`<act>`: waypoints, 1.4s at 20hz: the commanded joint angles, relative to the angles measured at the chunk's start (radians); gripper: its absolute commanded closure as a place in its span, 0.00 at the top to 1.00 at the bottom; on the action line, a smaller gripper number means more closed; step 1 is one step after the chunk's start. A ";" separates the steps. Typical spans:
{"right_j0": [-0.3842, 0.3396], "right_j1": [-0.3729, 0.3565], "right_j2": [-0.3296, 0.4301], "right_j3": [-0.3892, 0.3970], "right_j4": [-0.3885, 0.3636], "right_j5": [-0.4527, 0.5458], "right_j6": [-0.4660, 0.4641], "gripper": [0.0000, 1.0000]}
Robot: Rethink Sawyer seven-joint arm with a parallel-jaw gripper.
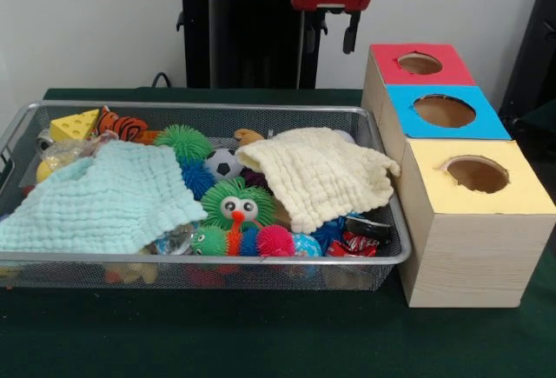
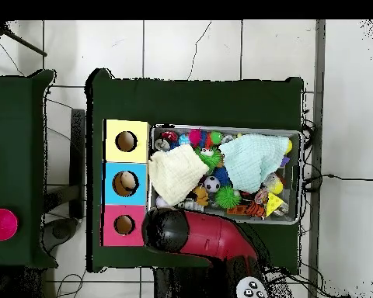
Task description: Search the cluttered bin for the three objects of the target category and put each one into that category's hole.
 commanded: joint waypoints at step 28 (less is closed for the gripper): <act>-0.191 0.271 0.193 -0.253 -0.201 -0.051 -0.050 1.00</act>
